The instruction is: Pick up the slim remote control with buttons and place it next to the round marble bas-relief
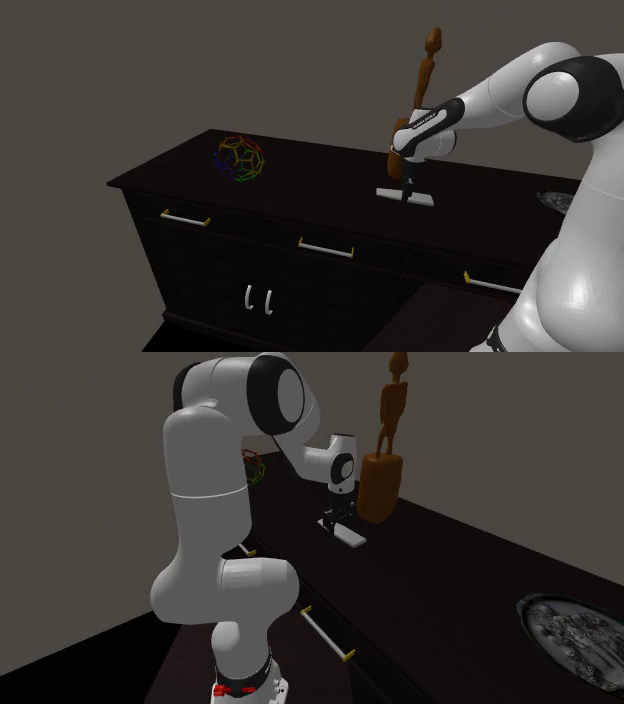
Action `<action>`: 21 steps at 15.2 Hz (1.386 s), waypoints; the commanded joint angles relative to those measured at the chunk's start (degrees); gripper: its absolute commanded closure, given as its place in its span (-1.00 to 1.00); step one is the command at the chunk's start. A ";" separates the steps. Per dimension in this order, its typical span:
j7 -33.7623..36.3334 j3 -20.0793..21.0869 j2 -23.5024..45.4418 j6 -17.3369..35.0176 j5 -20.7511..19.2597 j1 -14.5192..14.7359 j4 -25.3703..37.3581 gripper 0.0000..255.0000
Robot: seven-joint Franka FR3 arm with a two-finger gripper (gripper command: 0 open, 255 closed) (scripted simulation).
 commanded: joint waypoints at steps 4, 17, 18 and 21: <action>-0.01 0.00 0.01 0.01 0.00 0.00 -0.01 1.00; 3.20 -0.46 -5.78 -8.05 -4.59 0.69 3.39 1.00; 3.42 -0.45 -6.22 -8.80 -4.91 0.73 3.78 1.00; 4.03 -0.38 -7.48 -11.06 -5.76 0.82 5.01 1.00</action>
